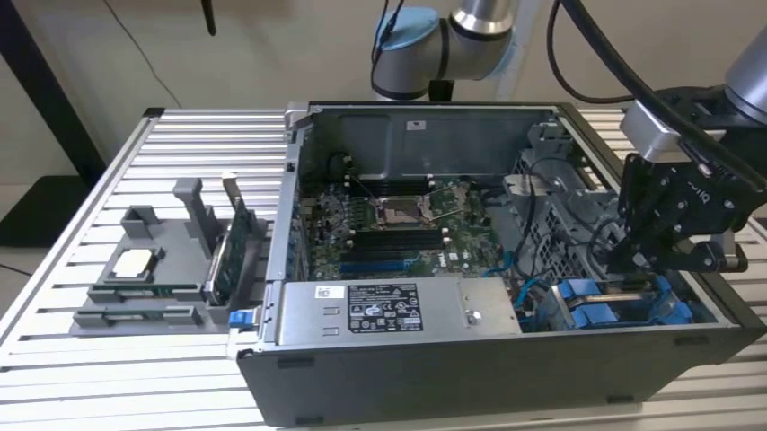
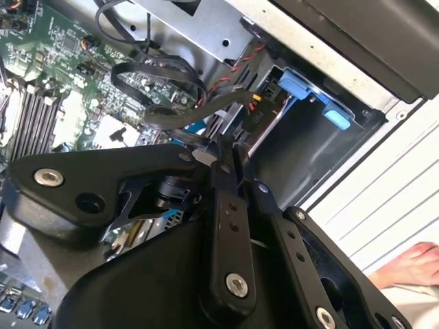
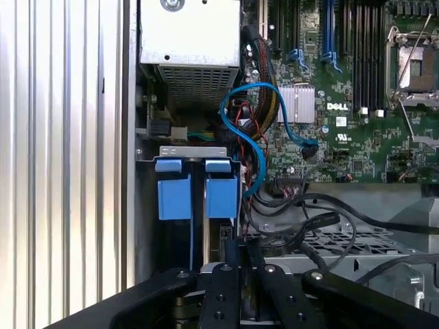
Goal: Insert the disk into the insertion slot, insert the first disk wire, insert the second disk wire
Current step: 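Insert the second disk wire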
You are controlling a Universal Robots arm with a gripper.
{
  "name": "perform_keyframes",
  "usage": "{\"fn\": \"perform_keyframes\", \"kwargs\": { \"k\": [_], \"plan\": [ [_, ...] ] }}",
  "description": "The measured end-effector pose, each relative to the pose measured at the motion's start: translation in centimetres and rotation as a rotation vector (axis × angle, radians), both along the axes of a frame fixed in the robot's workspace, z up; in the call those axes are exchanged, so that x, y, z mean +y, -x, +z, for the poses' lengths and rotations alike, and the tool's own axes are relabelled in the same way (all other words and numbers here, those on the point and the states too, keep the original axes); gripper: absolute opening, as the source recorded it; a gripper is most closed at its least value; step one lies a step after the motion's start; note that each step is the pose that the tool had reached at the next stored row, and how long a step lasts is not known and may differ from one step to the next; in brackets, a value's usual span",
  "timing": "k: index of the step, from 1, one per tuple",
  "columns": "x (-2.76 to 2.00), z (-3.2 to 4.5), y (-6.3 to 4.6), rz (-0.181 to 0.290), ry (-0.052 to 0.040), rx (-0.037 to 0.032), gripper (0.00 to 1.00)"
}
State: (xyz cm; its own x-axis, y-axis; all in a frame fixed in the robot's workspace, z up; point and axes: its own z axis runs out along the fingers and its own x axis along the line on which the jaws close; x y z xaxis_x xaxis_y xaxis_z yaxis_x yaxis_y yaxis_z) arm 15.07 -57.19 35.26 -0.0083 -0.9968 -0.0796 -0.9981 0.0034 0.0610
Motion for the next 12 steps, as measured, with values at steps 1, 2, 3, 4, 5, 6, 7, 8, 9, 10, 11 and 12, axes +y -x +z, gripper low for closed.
{"fn": "perform_keyframes", "kwargs": {
  "k": [1, 2, 3, 4, 5, 6, 7, 8, 9, 10, 11, 12],
  "plan": [
    [-0.01, -0.01, -0.03, 0.000, 0.0030, -0.0017, 0.16],
    [-0.05, -0.08, -0.12, -0.001, 0.0048, -0.0056, 0.16],
    [-0.09, -0.29, -0.16, -0.001, 0.0048, -0.0087, 0.16],
    [-0.15, -0.56, -0.22, -0.002, 0.0049, -0.0118, 0.16],
    [-0.19, -0.75, -0.32, -0.002, 0.0044, -0.0140, 0.16],
    [-0.19, -0.77, -0.44, -0.002, 0.0044, -0.0142, 0.16],
    [-0.23, -0.78, -0.49, -0.007, 0.0043, -0.0142, 0.16],
    [-0.24, -0.80, -0.51, -0.008, 0.0042, -0.0142, 0.16],
    [-0.25, -0.81, -0.52, -0.009, 0.0041, -0.0143, 0.16],
    [-0.26, -0.84, -0.52, -0.010, 0.0042, -0.0143, 0.16],
    [-0.28, -0.87, -0.53, -0.010, 0.0043, -0.0143, 0.16],
    [-0.30, -0.92, -0.53, -0.011, 0.0043, -0.0143, 0.16]
  ]
}}
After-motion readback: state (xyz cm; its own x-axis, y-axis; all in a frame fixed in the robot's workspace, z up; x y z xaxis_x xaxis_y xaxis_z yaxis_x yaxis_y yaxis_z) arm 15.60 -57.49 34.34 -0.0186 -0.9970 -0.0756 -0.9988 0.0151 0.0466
